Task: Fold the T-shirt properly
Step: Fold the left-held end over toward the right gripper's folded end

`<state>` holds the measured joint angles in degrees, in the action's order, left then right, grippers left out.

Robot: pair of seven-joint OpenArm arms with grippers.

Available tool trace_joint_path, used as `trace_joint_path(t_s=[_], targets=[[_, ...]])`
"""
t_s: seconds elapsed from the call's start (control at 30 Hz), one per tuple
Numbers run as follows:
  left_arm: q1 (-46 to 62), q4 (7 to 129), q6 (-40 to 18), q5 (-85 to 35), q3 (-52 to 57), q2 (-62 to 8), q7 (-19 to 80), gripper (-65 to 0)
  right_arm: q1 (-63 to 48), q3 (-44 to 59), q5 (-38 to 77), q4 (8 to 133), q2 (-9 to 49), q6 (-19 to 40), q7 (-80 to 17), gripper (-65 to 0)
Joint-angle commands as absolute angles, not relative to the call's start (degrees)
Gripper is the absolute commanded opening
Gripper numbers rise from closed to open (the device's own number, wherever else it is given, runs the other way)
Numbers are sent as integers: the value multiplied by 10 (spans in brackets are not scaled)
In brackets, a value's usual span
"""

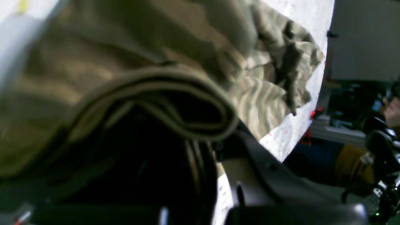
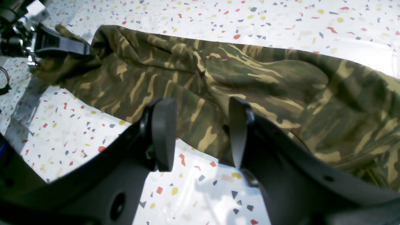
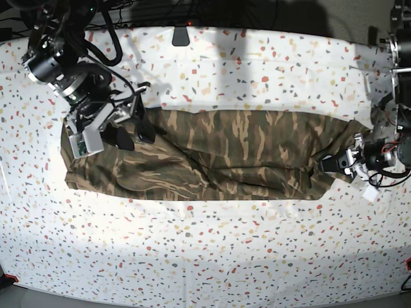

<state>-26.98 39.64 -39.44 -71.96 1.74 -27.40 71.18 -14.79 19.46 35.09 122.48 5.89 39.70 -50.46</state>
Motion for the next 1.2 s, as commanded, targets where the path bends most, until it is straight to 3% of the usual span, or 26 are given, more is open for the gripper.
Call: trace_joint_path(t_s=[0.0,0.33,0.7,1.17], targets=[[-288,421,-400,-730,19,-286,712,-650,-143,195,362,1236,62,400,-490,-374],[-286,614,-331,-587,19,-274,694,-650,-143,195,360,1236,62,400,-491,-374],[-234,816,-271,-476,18,-150,688,-650,-143,195,360,1236,62,400,-491,-374],[-160,836,-263,-368,18,-23,603,-650,-143,195,361,1236,62,400,-491,-374]])
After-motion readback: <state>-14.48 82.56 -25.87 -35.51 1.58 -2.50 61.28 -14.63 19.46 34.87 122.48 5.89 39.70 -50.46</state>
